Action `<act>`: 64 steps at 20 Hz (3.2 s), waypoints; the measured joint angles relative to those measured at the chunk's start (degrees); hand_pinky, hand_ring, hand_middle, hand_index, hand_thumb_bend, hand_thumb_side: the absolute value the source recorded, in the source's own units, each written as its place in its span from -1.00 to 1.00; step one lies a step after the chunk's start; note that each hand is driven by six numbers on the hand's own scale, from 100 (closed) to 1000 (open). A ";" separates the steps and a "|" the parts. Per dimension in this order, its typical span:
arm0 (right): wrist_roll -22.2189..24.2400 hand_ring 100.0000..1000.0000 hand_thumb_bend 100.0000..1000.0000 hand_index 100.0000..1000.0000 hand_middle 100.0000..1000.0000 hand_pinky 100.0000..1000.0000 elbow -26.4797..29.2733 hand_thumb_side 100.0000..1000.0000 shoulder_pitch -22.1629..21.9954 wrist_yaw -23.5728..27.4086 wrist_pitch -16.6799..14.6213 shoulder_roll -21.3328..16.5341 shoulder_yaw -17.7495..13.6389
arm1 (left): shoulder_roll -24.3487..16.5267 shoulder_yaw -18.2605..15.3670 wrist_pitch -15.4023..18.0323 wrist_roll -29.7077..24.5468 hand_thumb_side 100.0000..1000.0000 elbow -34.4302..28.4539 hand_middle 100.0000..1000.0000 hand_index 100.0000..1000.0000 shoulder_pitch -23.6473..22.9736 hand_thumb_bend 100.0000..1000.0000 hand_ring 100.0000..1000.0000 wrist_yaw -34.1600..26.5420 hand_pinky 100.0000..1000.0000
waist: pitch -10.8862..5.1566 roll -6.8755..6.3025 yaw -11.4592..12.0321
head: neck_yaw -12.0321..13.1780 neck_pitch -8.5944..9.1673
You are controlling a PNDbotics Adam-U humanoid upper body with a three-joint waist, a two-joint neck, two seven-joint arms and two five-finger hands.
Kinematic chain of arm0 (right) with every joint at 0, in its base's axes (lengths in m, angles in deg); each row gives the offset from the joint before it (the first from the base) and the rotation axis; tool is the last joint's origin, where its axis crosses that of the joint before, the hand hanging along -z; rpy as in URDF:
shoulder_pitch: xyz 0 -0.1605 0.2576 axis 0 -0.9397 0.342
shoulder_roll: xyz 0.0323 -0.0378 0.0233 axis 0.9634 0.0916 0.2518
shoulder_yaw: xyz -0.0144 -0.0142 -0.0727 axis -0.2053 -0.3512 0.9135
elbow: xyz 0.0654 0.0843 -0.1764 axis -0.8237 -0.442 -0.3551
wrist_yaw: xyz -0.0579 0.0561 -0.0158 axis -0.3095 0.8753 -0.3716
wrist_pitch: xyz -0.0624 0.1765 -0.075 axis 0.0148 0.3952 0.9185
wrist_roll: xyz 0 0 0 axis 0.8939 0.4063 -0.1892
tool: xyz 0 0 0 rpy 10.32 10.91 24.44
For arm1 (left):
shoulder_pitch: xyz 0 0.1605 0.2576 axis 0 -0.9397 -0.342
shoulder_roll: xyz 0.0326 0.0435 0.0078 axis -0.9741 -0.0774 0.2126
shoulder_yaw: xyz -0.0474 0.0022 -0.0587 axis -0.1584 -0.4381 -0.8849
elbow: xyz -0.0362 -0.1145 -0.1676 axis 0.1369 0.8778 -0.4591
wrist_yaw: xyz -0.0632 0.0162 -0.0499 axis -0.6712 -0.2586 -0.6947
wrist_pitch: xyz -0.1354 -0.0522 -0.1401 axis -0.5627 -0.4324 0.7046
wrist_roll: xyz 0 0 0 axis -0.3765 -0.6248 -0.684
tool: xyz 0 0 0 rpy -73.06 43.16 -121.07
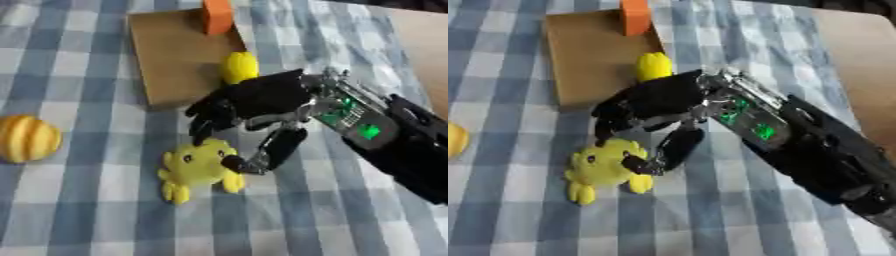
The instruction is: Pick up objects on the table and place them in the box.
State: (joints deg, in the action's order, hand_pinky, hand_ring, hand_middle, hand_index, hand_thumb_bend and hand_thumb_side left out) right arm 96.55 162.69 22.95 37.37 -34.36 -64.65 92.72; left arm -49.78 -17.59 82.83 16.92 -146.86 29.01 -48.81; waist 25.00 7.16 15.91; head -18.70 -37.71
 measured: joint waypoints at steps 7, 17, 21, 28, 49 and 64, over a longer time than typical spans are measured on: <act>2.26 1.00 -1.00 1.00 0.66 0.87 1.77 0.39 0.36 1.30 2.04 -0.47 -0.10 | 0.00 0.00 0.00 0.00 0.21 0.00 0.34 0.65 0.23 -1.00 0.46 0.00 0.96 | -0.01 0.02 0.20 | 0.00 0.00; 0.75 1.00 -1.00 1.00 0.66 0.86 -4.50 0.73 0.80 -3.92 0.52 0.90 1.25 | 0.00 0.00 0.00 0.00 0.22 0.00 0.34 0.65 0.47 -1.00 0.46 -0.04 0.96 | 0.17 0.36 0.71 | 0.00 0.00; 0.44 0.97 -1.00 1.00 0.63 0.86 -6.61 0.88 0.80 -5.01 -0.37 1.72 1.74 | 0.02 0.00 0.01 -0.02 0.22 0.00 0.34 0.65 0.75 -1.00 0.46 -0.04 0.96 | 0.43 0.37 0.92 | 0.00 0.00; 0.72 0.94 -1.00 1.00 0.56 0.83 -7.67 0.74 0.28 -8.99 -3.07 2.85 2.66 | 0.04 0.00 0.01 -0.02 0.21 0.00 0.34 0.65 0.78 -1.00 0.46 -0.04 0.96 | 0.48 0.37 0.93 | -0.35 0.00; -8.40 0.16 -1.00 0.19 -0.30 0.36 -9.58 -0.72 -0.90 -12.02 -1.53 5.19 4.09 | 0.05 0.00 0.02 -0.04 0.21 0.00 0.34 0.65 0.93 -1.00 0.46 -0.50 0.96 | -0.01 -0.15 0.10 | -3.55 0.26; -1.52 0.05 -1.00 -0.02 -0.56 0.32 -0.70 -0.77 -1.93 7.70 7.66 1.33 -0.70 | 0.05 -0.02 0.02 0.01 0.20 0.00 0.34 0.65 0.73 -1.00 0.46 -0.52 0.96 | -0.39 -1.06 -0.77 | -2.78 -0.05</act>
State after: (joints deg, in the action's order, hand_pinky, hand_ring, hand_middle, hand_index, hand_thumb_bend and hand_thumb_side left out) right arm 95.03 161.98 21.02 45.07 -26.70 -63.32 92.03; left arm -49.73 -17.61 82.85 16.92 -146.86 29.74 -49.33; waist 24.61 6.10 15.14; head -21.48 -37.76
